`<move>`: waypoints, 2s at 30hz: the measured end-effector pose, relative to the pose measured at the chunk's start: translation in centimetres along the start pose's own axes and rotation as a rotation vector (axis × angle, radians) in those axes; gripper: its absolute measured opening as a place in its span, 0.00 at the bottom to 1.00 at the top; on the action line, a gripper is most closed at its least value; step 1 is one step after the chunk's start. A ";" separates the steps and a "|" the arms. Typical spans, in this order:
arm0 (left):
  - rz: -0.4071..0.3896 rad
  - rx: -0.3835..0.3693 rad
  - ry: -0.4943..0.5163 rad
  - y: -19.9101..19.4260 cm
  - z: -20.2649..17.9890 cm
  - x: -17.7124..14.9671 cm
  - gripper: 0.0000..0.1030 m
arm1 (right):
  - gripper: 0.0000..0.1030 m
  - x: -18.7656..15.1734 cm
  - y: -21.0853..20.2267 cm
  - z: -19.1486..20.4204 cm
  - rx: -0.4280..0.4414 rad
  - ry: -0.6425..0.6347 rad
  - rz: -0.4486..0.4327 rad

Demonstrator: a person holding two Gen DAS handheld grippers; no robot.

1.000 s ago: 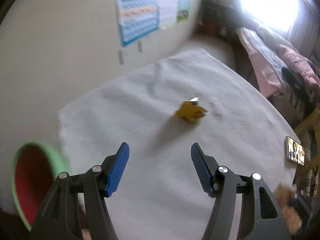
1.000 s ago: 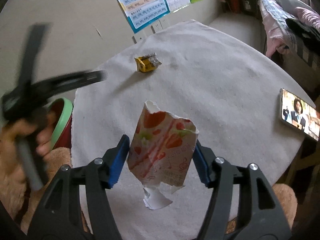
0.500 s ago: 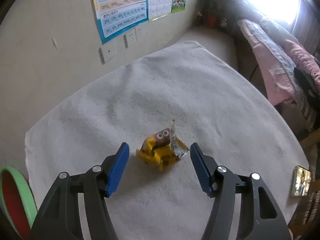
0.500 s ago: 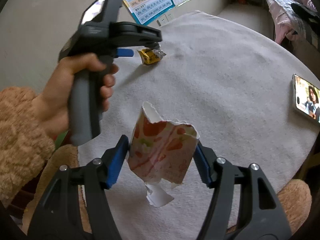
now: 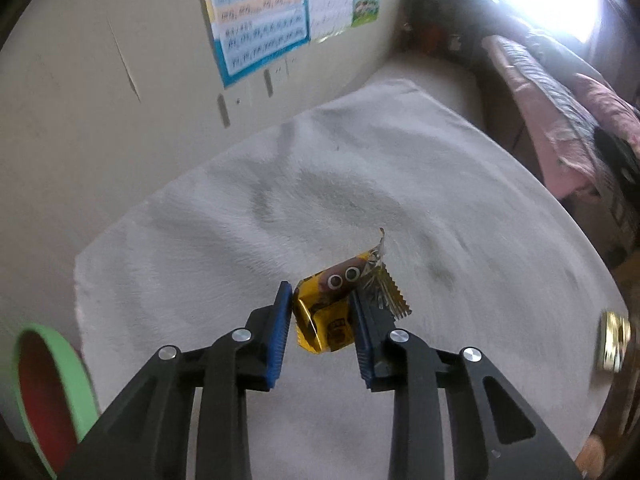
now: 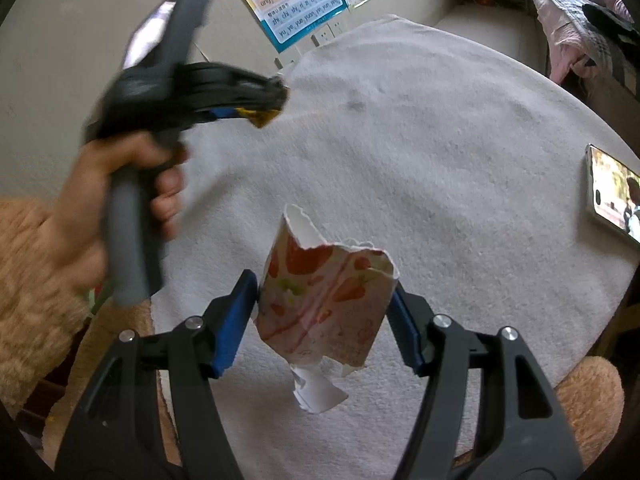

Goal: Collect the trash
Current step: 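Grasp the gold-and-yellow wrapper with the left gripper while the right holds the pink bag, then carry the gold wrapper and pink bag over the bin with both grippers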

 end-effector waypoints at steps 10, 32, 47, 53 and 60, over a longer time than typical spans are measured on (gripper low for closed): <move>-0.026 -0.041 -0.079 -6.3 5.3 -7.7 0.26 | 0.60 0.2 1.7 0.6 -0.069 -0.033 0.048; -0.137 -0.042 -0.216 -13.0 12.9 -16.3 0.26 | 0.60 -0.4 2.5 4.7 -0.235 -0.167 0.087; -0.148 -0.066 -0.275 -13.1 15.2 -17.7 0.26 | 0.60 0.4 1.0 7.3 -0.208 -0.154 0.082; -0.140 -0.067 -0.286 -12.8 15.6 -18.1 0.27 | 0.60 0.9 0.1 10.7 -0.190 -0.223 0.057; -0.133 -0.055 -0.314 -12.5 16.8 -18.5 0.27 | 0.60 2.0 -0.1 14.2 -0.134 -0.265 0.042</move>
Point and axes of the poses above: each gripper's, at about its wrist camera, not at the fingertips, and y roughly the way its jaws point, z to its left, x to its top, the point moved 2 cm from there along y, roughly the way its jaws point, and after that the axes turned 11 degrees about z, right-handed, at the moved point
